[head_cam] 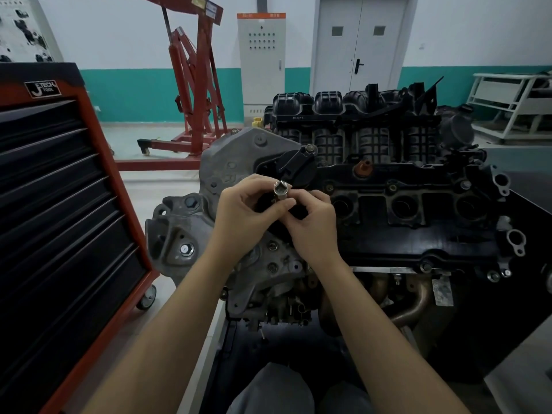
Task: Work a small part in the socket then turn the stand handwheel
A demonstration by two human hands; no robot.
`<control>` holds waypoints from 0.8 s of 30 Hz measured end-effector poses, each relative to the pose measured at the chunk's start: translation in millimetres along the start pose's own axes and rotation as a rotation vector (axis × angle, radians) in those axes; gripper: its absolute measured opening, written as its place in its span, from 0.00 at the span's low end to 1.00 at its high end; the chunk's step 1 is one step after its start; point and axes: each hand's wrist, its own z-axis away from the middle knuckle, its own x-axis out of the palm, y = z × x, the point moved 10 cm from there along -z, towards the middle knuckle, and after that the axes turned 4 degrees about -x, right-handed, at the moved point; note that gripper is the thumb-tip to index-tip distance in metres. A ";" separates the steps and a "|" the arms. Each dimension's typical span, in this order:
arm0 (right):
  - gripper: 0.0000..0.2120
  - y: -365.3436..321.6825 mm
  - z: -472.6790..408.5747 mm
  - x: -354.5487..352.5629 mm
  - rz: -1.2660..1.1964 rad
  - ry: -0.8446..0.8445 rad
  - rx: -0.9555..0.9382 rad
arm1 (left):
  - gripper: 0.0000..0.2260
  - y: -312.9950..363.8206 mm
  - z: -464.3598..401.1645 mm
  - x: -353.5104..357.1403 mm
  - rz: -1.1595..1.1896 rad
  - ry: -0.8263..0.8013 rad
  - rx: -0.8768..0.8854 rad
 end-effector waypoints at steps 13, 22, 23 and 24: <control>0.10 -3.0 -0.8 -0.3 0.026 0.011 -0.021 | 0.09 2.1 1.6 -5.8 -0.008 0.059 0.003; 0.10 -1.3 -0.5 0.4 0.046 -0.012 -0.018 | 0.11 1.7 1.2 1.1 -0.020 -0.009 -0.009; 0.09 -1.2 -0.3 -0.5 0.032 -0.001 -0.012 | 0.11 3.5 1.6 0.3 -0.045 0.008 0.007; 0.08 -2.5 -0.1 -1.4 0.024 0.009 -0.013 | 0.10 3.8 1.7 -1.5 -0.053 0.032 0.011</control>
